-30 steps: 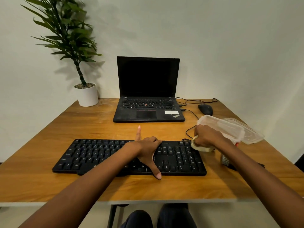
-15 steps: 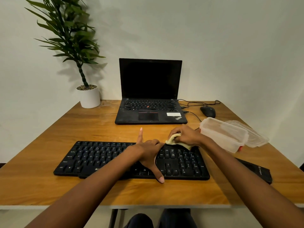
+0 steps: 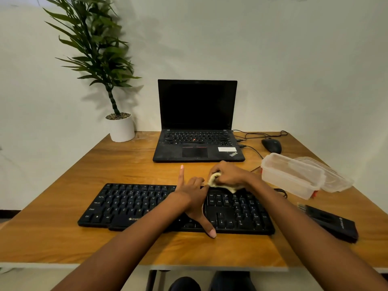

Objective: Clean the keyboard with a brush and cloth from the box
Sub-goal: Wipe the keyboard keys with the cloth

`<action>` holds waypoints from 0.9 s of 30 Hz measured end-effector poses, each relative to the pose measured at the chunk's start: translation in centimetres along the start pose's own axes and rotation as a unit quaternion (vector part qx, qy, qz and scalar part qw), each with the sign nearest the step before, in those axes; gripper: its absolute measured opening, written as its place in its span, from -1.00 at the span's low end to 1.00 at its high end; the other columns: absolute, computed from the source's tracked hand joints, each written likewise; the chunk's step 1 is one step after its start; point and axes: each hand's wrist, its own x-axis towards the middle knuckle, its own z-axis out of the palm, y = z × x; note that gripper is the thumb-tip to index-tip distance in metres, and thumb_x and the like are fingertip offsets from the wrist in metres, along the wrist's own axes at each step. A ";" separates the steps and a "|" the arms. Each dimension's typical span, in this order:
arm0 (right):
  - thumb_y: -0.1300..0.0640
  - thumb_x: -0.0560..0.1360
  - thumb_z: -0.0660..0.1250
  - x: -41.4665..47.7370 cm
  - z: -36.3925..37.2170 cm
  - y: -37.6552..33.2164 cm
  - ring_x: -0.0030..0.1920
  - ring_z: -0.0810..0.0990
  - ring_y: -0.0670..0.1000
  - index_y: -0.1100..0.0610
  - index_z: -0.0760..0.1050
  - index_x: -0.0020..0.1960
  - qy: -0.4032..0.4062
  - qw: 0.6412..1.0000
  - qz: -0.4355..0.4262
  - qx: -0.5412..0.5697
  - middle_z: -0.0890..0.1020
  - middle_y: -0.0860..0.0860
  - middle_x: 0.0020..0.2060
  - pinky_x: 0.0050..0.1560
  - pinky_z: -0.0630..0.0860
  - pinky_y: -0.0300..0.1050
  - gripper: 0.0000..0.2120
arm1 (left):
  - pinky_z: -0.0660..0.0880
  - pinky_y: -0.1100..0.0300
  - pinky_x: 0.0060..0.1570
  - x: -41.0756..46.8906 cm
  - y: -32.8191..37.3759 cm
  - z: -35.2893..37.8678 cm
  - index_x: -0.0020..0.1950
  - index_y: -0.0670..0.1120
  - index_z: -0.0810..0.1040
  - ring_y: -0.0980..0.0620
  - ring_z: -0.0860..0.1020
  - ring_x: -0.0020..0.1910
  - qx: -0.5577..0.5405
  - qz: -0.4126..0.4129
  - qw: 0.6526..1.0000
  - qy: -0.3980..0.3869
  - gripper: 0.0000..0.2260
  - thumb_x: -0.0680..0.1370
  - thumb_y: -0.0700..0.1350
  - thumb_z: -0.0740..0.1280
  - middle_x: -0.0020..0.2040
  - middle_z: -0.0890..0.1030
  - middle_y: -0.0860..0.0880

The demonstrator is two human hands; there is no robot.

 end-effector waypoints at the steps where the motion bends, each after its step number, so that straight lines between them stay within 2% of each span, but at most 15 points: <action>1: 0.40 0.39 0.26 0.5 0.5 -0.5 -0.12 0.51 0.00 0.27 0.60 -0.03 -0.006 1.000 -0.006 0.016 0.60 0.12 -0.11 -0.09 0.43 -0.13 -0.79 | -0.56 -0.38 0.14 -0.2 0.0 0.2 0.55 -0.13 -0.03 -0.10 -0.03 0.52 0.004 -0.014 1.000 0.009 0.16 0.19 0.49 0.34 0.52 0.10 -0.15; 4: 0.39 0.41 0.30 -0.2 0.1 0.2 -0.16 0.50 -0.09 0.27 0.59 -0.02 -0.016 0.999 -0.017 0.044 0.57 0.03 -0.15 -0.11 0.42 -0.23 -0.81 | -0.57 -0.38 0.12 -0.7 -0.3 0.8 0.53 -0.16 0.04 -0.09 0.10 0.50 -0.011 -0.040 0.999 0.022 0.16 0.18 0.52 0.31 0.48 0.21 -0.12; 7: 0.37 0.40 0.33 -2.9 -2.1 2.8 -0.14 0.52 -0.06 0.21 0.61 -0.07 -0.011 1.000 -0.002 0.010 0.58 -0.03 -0.17 -0.04 0.43 -0.17 -0.84 | -0.57 -0.37 0.14 -0.7 -0.4 0.7 0.50 -0.17 0.11 -0.10 0.16 0.48 -0.009 -0.041 0.999 0.022 0.14 0.17 0.54 0.28 0.45 0.26 -0.12; 10: 0.39 0.37 0.34 -4.7 -3.4 4.1 -0.17 0.53 -0.10 0.15 0.63 -0.13 0.005 1.000 0.020 -0.024 0.61 -0.03 -0.19 -0.06 0.44 -0.16 -0.81 | -0.57 -0.37 0.15 -0.6 -0.2 0.6 0.47 -0.19 0.17 -0.10 0.19 0.46 -0.005 -0.029 0.999 0.031 0.13 0.16 0.55 0.28 0.42 0.30 -0.12; 14: 0.35 0.39 0.34 -2.5 -1.2 1.3 -0.12 0.52 -0.07 0.19 0.63 -0.06 0.028 0.999 -0.002 -0.042 0.63 0.04 -0.12 -0.13 0.41 -0.26 -0.82 | -0.61 -0.35 0.10 -0.9 -0.2 0.8 0.47 -0.17 0.17 -0.08 0.21 0.45 -0.026 -0.020 0.999 0.043 0.10 0.17 0.53 0.30 0.40 0.31 -0.09; 16: 0.36 0.40 0.34 -0.8 0.5 -0.7 -0.15 0.50 -0.09 0.21 0.62 -0.06 0.034 0.999 -0.026 -0.017 0.63 0.05 -0.11 -0.15 0.38 -0.29 -0.84 | -0.60 -0.36 0.11 -1.2 -0.2 1.2 0.51 -0.15 0.08 -0.06 0.14 0.49 -0.046 -0.025 0.997 0.053 0.13 0.18 0.53 0.29 0.46 0.25 -0.09; 19: 0.36 0.40 0.35 0.4 1.5 -1.7 -0.18 0.49 -0.13 0.22 0.62 -0.09 0.034 0.998 -0.045 0.004 0.64 0.07 -0.11 -0.16 0.39 -0.29 -0.86 | -0.57 -0.36 0.16 -2.6 -0.5 2.3 0.55 -0.13 -0.07 -0.02 -0.08 0.53 -0.052 -0.034 0.994 0.090 0.14 0.23 0.53 0.25 0.55 0.01 -0.08; 21: 0.35 0.40 0.36 -0.2 1.0 -0.6 -0.17 0.50 -0.14 0.20 0.62 -0.06 0.034 0.999 -0.037 0.008 0.64 0.06 -0.08 -0.14 0.39 -0.32 -0.85 | -0.58 -0.32 0.17 -4.0 -1.5 3.6 0.56 -0.05 -0.15 0.02 -0.18 0.53 -0.057 -0.027 0.991 0.115 0.11 0.24 0.56 0.18 0.57 -0.13 -0.02; 23: 0.36 0.41 0.36 -1.1 0.2 0.7 -0.18 0.48 -0.21 0.20 0.61 -0.03 0.036 0.999 -0.019 -0.002 0.63 0.04 -0.07 -0.16 0.37 -0.40 -0.83 | -0.65 -0.21 0.14 -5.8 -3.7 5.2 0.55 0.05 -0.19 0.09 -0.27 0.50 -0.066 -0.038 0.988 0.135 0.11 0.17 0.62 0.04 0.56 -0.21 0.04; 25: 0.36 0.40 0.36 -1.4 -0.1 1.2 -0.20 0.46 -0.24 0.20 0.62 -0.03 0.038 0.999 -0.010 -0.009 0.62 0.02 -0.09 -0.19 0.35 -0.44 -0.82 | -0.67 -0.14 0.15 -7.5 -6.2 6.9 0.54 0.12 -0.17 0.14 -0.29 0.47 -0.076 -0.065 0.982 0.158 0.10 0.10 0.65 -0.13 0.56 -0.19 0.06; 27: 0.36 0.40 0.35 -0.8 0.4 0.2 -0.19 0.47 -0.22 0.20 0.62 -0.04 0.035 0.999 -0.019 -0.001 0.61 0.01 -0.11 -0.19 0.36 -0.39 -0.82 | -0.62 -0.17 0.21 -8.3 -7.5 7.8 0.54 0.14 -0.09 0.13 -0.21 0.51 -0.085 -0.085 0.977 0.174 0.12 0.07 0.67 -0.22 0.56 -0.08 0.08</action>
